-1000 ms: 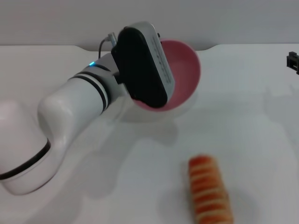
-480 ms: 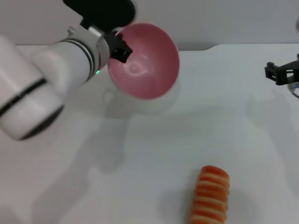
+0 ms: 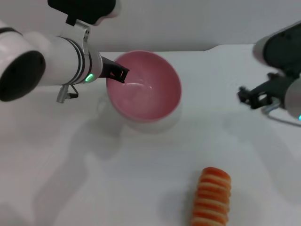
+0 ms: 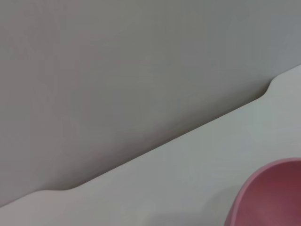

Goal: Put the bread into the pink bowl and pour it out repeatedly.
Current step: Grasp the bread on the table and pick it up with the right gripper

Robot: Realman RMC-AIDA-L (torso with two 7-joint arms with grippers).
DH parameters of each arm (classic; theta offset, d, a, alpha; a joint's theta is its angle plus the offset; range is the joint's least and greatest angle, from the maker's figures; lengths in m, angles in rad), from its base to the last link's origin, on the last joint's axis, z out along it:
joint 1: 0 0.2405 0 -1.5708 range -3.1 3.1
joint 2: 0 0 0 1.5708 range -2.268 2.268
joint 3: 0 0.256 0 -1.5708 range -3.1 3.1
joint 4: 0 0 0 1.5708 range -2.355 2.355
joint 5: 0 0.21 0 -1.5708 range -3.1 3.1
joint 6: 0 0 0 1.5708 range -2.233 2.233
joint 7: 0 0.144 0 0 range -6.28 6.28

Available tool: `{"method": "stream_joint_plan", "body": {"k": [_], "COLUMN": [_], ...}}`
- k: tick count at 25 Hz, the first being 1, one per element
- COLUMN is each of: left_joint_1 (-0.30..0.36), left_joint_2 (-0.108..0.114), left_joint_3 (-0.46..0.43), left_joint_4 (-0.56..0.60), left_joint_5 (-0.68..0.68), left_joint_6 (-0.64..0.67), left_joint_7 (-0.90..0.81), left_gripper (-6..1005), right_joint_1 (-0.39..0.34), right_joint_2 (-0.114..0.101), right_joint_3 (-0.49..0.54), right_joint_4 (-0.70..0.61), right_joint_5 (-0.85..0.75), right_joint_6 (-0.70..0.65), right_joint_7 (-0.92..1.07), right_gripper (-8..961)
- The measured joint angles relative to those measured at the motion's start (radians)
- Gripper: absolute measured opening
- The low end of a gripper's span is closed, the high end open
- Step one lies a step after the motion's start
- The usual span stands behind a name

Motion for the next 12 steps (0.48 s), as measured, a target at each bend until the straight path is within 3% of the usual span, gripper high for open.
{"method": "stream_joint_plan", "body": {"k": [7, 12], "left_joint_1": [-0.001, -0.004], "left_joint_2": [0.0, 0.0], "left_joint_3": [-0.01, -0.012], "left_joint_4": [-0.004, -0.011], "left_joint_5": [-0.004, 0.0], "left_joint_6": [-0.003, -0.004], "left_joint_7": [0.004, 0.006], "left_gripper": [40, 40], "right_joint_1": [0.018, 0.023], "right_joint_2": [-0.001, 0.0], "right_joint_3": [-0.028, -0.079], "right_joint_4": [0.015, 0.031], "right_joint_5": [0.211, 0.251], "right_joint_6": [0.057, 0.086], "right_joint_7": [-0.133, -0.153], "right_gripper": [665, 665]}}
